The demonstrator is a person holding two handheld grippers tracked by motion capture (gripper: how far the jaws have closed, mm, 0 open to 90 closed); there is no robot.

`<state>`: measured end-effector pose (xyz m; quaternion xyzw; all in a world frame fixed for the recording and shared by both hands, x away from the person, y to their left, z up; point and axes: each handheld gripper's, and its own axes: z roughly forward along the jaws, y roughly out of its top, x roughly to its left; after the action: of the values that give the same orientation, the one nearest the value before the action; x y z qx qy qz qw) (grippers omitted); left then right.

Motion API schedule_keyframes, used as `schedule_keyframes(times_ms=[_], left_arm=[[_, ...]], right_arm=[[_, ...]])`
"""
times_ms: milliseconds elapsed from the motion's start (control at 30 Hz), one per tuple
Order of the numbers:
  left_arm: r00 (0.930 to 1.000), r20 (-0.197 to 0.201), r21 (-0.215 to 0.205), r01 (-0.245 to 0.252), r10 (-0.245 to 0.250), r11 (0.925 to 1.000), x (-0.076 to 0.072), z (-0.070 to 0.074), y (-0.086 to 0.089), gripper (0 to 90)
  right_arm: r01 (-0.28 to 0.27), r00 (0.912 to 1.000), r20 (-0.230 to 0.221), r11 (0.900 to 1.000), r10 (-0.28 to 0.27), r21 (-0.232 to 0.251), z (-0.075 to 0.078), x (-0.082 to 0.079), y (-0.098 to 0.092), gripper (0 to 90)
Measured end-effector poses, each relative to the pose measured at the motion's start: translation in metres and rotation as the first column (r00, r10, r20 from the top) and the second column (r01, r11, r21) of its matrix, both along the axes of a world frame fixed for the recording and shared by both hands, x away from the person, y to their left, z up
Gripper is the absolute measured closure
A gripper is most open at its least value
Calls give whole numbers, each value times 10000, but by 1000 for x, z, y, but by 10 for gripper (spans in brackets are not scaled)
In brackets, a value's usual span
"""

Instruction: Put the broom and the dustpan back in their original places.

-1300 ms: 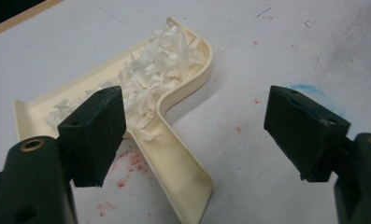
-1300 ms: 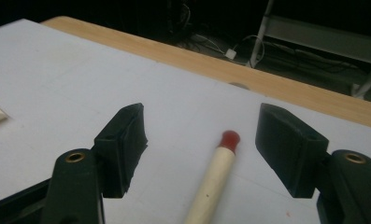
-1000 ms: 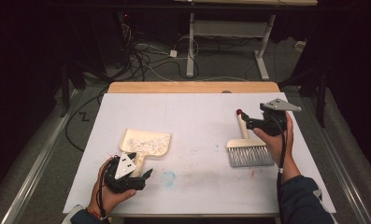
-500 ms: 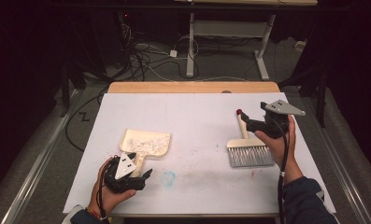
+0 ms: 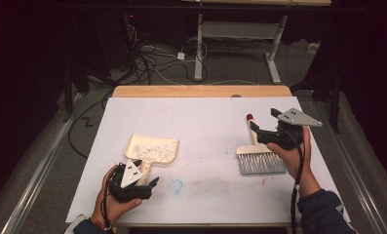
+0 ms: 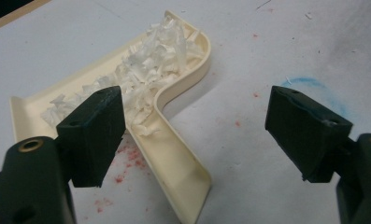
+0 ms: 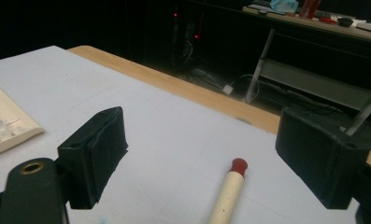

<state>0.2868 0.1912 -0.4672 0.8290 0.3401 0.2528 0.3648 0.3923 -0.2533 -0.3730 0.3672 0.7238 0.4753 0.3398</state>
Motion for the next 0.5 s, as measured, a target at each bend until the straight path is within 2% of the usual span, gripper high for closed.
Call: schedule_keyframes(times_ms=[133, 267, 367, 500], left_arm=[[10000, 35, -73, -17, 17, 10000, 0, 0, 0, 192], [10000, 22, -6, 35, -34, 10000, 0, 0, 0, 192], [9999, 14, 30, 100, -100, 9999, -1, 0, -1, 192], [9999, -17, 33, 122, -122, 9999, -1, -1, -1, 192]], right_arm=[[-123, 9999, 77, 9999, 122, 109, 3, -6, -3, 171], [-389, 9988, 302, 9992, 391, -57, 6, -10, -2, 175], [-502, 9987, 102, 9987, 502, 30, 6, -14, -2, 182], [-616, 9979, 170, 9981, 617, -46, 8, -19, -1, 183]])
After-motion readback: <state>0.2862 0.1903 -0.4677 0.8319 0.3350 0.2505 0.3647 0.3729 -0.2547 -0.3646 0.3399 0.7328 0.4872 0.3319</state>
